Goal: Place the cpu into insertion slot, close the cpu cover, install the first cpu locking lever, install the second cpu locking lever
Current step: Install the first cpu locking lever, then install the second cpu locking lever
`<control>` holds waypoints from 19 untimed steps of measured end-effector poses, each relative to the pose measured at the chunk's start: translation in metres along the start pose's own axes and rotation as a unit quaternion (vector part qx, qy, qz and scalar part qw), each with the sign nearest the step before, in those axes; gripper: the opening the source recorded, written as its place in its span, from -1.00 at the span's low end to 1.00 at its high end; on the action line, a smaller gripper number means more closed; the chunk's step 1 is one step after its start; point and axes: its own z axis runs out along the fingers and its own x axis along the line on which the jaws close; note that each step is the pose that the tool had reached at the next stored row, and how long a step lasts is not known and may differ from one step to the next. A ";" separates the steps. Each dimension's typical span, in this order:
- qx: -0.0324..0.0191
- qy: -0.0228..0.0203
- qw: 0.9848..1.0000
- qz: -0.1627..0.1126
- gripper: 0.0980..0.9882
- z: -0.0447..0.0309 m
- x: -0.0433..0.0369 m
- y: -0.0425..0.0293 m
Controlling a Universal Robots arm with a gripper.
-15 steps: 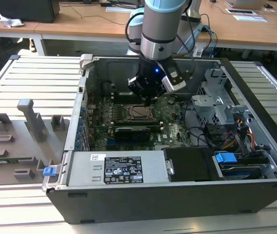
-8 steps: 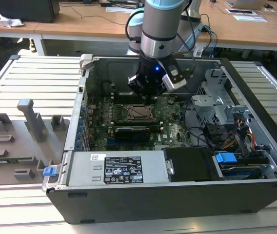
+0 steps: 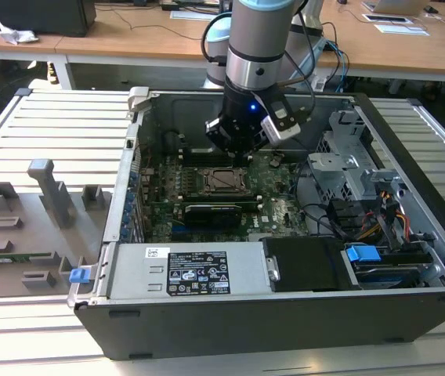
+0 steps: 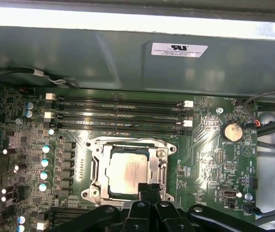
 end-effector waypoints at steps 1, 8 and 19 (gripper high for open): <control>0.000 0.000 1.000 0.000 -0.98 0.0000 0.0000 0.0000; 0.000 0.000 1.000 0.000 -0.98 -0.0003 0.0000 0.0000; 0.001 0.000 1.000 0.000 -0.98 0.0000 -0.0039 -0.0085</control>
